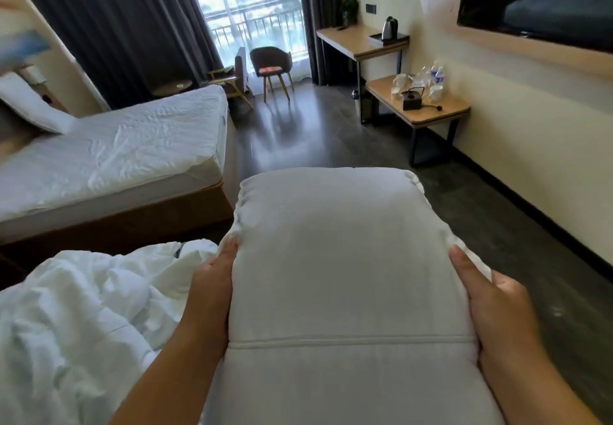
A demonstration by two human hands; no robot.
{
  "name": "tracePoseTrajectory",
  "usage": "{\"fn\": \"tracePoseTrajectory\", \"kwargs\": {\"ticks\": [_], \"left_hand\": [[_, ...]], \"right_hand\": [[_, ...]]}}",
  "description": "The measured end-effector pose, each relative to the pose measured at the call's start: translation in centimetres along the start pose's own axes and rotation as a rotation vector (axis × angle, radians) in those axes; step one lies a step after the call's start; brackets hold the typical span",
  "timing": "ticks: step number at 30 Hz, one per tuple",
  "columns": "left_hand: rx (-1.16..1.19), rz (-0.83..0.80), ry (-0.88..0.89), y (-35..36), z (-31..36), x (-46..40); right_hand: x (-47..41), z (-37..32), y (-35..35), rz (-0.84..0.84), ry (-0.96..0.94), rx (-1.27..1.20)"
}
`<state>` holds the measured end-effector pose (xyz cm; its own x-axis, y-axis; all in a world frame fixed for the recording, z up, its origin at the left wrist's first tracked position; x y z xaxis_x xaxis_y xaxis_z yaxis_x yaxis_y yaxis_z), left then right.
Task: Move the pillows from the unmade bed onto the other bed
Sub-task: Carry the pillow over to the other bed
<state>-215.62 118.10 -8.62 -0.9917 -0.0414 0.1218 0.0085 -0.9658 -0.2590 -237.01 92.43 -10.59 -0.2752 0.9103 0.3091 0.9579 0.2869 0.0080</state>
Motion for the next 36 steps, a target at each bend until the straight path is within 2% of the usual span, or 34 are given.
{"fn": "tracePoseTrajectory", "kwargs": {"ticks": [9,17,26,30,36], "left_hand": [[0.143,0.001,-0.106,5.5,-1.0,-14.4],[0.226,0.006,-0.223,8.7,3.1,-31.0],[0.126,0.216,-0.237,9.5,4.0,-45.2],[0.102,0.33,-0.257,10.1,4.3,-52.5],[0.105,0.538,-0.261,9.6,7.8,-62.0]], "right_hand": [[-9.1,-4.3,14.5,-0.036,-0.092,0.118],[-17.0,-8.4,30.2,-0.071,-0.073,0.135],[-25.1,-8.4,47.5,-0.246,0.007,0.193],[-30.1,-8.3,57.1,-0.378,0.096,0.181],[-36.2,-10.6,72.8,-0.557,0.123,0.188]]}}
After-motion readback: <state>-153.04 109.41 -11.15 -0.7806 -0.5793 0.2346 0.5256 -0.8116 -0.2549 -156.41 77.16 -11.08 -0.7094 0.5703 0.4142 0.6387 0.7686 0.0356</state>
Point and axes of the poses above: each hand's wrist, its own x-axis away from the middle knuckle, its own y-axis out of the palm, z = x × y, the point moved 3 cm from there along -x, towards the middle knuckle, and after that the axes turned 13 degrees about z, right-handed, at the moved point
